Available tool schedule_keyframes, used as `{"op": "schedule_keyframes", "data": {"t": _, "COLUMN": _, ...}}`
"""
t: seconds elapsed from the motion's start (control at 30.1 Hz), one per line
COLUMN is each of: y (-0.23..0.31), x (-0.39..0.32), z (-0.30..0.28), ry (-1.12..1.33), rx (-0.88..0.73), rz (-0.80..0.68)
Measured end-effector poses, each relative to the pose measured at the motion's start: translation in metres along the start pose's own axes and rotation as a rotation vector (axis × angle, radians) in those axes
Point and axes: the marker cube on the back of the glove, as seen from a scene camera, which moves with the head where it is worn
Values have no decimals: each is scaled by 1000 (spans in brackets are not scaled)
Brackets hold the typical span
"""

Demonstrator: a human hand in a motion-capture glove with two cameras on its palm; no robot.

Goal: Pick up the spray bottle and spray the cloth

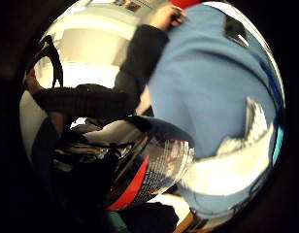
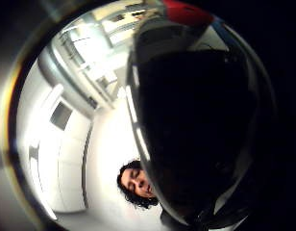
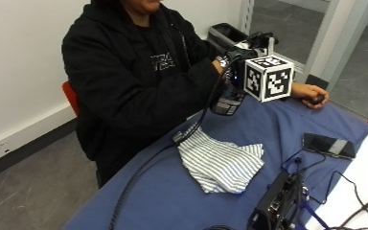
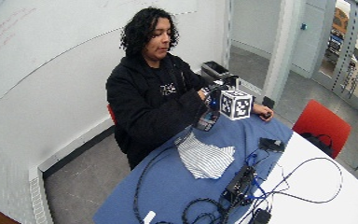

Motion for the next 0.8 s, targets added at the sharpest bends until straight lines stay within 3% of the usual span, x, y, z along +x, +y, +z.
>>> {"op": "schedule_keyframes", "data": {"t": 0.17, "y": -37, "x": 19, "z": 25, "ry": -97, "rx": 208, "rz": -209}}
{"op": "schedule_keyframes", "data": {"t": 0.3, "y": -54, "x": 36, "z": 36, "ry": -73, "rx": 280, "rz": -318}}
{"op": "schedule_keyframes", "data": {"t": 0.8, "y": -63, "x": 48, "z": 47, "ry": 13, "rx": 327, "rz": -363}}
